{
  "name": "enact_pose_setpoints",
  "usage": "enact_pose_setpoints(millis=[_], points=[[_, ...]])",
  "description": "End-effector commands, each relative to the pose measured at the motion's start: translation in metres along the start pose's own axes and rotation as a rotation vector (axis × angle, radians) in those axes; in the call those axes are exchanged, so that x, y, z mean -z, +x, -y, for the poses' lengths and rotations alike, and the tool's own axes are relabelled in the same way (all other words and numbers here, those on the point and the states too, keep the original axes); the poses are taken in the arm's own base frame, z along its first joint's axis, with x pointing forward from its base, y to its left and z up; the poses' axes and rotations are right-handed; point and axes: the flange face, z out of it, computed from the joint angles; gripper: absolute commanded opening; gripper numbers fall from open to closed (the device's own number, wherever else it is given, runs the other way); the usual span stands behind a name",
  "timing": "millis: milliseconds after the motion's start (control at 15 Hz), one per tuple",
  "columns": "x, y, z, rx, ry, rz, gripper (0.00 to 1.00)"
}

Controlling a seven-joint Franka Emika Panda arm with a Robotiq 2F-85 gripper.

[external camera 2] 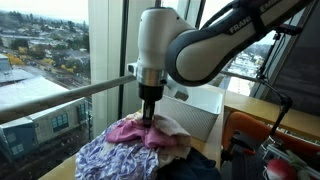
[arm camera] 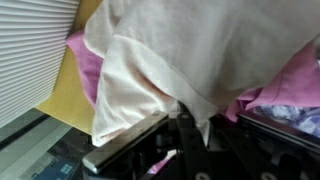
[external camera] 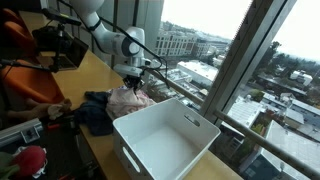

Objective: Put the clothes on the table into the white basket

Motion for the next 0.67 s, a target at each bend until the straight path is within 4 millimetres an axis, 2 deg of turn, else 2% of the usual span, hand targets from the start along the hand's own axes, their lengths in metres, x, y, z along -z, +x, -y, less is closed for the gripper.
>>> enact_pose_setpoints(millis=[0, 333, 467, 600], points=[[0.079, -0.031, -0.015, -0.009, -0.03, -0.018, 0.02], [0.192, -0.06, -0.044, -0.051, -0.089, -0.118, 0.02], [0.24, -0.075, -0.061, -0.078, -0.117, -0.158, 0.02], [0.285, -0.093, -0.089, -0.108, -0.156, -0.19, 0.02]])
